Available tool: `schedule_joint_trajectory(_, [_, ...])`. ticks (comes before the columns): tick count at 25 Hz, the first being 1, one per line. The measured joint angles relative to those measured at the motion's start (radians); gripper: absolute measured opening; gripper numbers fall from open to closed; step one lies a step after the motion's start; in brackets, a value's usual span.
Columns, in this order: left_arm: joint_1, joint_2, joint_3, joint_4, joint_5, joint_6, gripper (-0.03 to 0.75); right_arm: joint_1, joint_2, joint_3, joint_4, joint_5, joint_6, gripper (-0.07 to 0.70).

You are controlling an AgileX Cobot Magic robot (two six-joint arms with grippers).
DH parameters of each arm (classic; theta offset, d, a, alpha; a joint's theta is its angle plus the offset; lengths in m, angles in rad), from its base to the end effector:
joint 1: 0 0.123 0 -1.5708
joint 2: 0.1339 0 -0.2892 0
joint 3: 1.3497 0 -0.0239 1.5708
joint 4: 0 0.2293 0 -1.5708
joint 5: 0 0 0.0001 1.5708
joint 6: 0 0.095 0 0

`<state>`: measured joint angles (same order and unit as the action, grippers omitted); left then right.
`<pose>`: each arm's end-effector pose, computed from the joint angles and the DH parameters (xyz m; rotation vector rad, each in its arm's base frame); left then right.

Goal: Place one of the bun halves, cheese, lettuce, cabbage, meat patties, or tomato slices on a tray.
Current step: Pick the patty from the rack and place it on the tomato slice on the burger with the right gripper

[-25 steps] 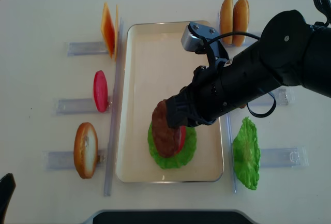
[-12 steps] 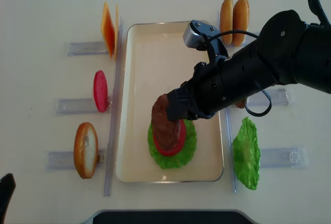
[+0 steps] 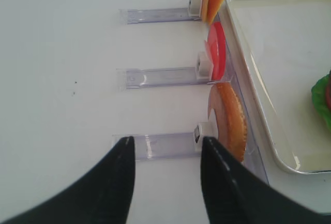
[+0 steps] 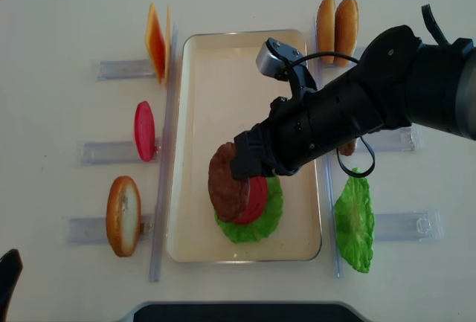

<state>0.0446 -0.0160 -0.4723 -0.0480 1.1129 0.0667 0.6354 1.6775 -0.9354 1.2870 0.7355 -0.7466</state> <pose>-0.0261 -0.0053 0.2532 0.0267 2.1070 0.0086 0.2134 0.2334 0.2261 -0.5755 2.5868 1.2925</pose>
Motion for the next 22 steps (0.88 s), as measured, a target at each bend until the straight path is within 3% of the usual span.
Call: schedule_joint_trajectory(22, [0.0, 0.0, 0.0, 0.0, 0.0, 0.0, 0.328, 0.0, 0.0, 0.0, -0.101, -0.01, -0.001, 0.134])
